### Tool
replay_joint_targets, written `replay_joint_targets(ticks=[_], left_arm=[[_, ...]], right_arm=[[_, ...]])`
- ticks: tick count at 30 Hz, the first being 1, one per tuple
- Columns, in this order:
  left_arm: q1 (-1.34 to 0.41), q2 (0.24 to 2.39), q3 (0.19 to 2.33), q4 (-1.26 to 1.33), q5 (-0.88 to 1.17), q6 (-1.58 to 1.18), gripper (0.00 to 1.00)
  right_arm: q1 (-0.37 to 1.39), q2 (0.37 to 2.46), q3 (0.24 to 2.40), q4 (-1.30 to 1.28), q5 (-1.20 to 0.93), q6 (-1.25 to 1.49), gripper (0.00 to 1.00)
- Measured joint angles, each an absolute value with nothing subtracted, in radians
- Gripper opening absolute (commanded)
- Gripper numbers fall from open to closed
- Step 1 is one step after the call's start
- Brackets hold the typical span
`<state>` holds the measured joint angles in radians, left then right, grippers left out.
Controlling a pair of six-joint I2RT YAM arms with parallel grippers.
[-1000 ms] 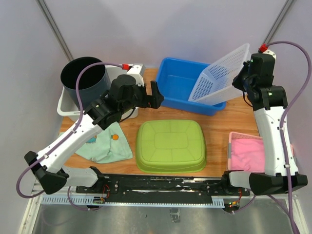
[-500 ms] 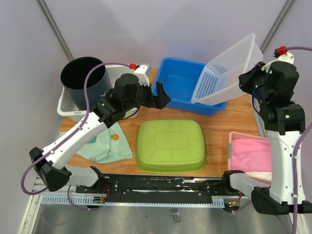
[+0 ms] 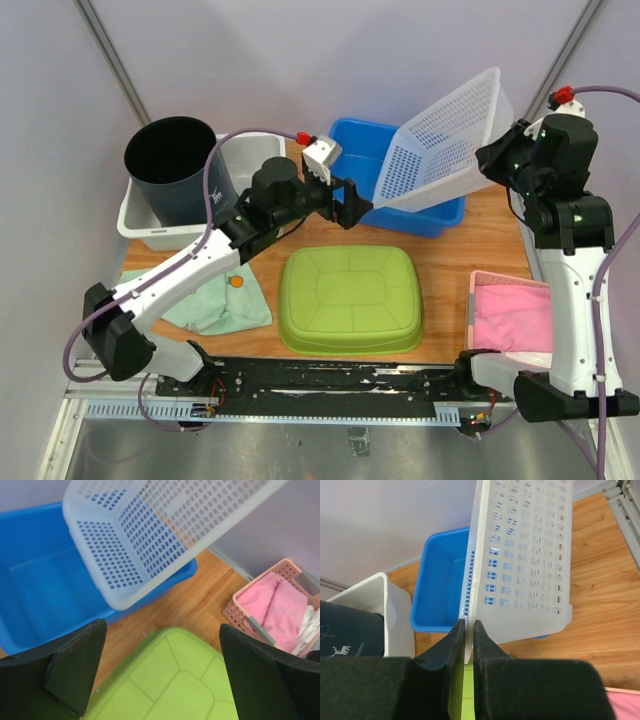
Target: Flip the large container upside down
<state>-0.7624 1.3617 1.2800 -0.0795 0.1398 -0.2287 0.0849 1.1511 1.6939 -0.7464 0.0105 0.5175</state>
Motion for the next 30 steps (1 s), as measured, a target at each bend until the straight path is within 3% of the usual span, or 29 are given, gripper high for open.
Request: replay_joint_targets(ticks=[9, 24, 27, 30], left_arm=[[-0.825, 1.547, 1.253, 0.207, 0.223, 0.134, 0.99], [-0.801, 1.699, 1.292, 0.346, 0.433, 0.565, 0.9], [-0.792, 1.759, 1.338, 0.341, 0.472, 0.57, 0.83], [-0.791, 1.801, 1.364, 0.34, 0.493, 0.565, 0.66]], right_arm=[[0.085, 1.211, 1.718, -0.786, -0.057, 0.572, 0.01], [0.084, 1.21, 1.726, -0.828, -0.195, 0.579, 0.0], [0.084, 1.21, 1.725, -0.839, -0.21, 0.576, 0.01], [0.084, 1.21, 1.723, -0.84, -0.222, 0.575, 0.01]])
